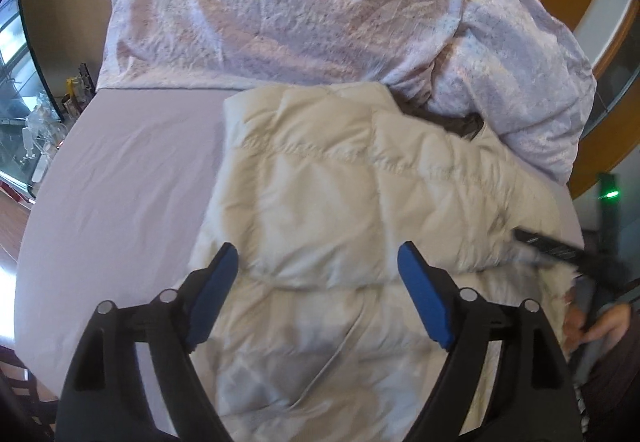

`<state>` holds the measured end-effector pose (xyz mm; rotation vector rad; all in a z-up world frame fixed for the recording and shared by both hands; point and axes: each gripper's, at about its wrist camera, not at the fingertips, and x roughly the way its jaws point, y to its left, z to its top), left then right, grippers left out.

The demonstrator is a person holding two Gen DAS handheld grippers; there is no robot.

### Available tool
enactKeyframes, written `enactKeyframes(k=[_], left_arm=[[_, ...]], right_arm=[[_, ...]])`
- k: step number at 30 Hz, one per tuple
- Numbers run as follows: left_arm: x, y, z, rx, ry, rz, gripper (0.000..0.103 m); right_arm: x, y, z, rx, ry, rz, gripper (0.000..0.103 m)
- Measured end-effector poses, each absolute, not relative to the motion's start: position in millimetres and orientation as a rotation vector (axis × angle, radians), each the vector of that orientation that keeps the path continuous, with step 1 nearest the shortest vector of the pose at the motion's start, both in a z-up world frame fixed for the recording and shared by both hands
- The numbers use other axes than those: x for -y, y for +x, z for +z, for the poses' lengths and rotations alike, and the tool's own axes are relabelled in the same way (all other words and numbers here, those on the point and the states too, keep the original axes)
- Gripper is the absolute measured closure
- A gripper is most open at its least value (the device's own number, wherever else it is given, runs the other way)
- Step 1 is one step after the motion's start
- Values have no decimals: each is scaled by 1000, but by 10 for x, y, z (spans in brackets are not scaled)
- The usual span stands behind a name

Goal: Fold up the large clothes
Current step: 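Grasp the jacket hem with both tools and lift it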

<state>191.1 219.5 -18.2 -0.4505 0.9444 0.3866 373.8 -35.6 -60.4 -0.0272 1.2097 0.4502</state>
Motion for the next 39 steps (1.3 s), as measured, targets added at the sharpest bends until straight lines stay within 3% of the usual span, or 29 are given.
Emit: enactKeyframes(k=[7, 18, 29, 36, 39], left_arm=[[-2261, 1360, -341, -1041, -401, 413, 19], [-2332, 557, -739, -1167, -461, 452, 18], [-1961, 466, -1059, -1225, -552, 317, 22], [-1953, 346, -1082, -1195, -633, 288, 38], [-1927, 309, -1089, -1197, -626, 285, 38]], right_arm=[[1132, 3417, -493, -1294, 61, 521, 24], [2619, 2939, -968, -1479, 191, 380, 23], [2907, 2750, -1346, -1602, 360, 456, 23], [2892, 2674, -1412, -1620, 453, 583, 40], [2902, 2645, -1447, -1622, 488, 614, 43]])
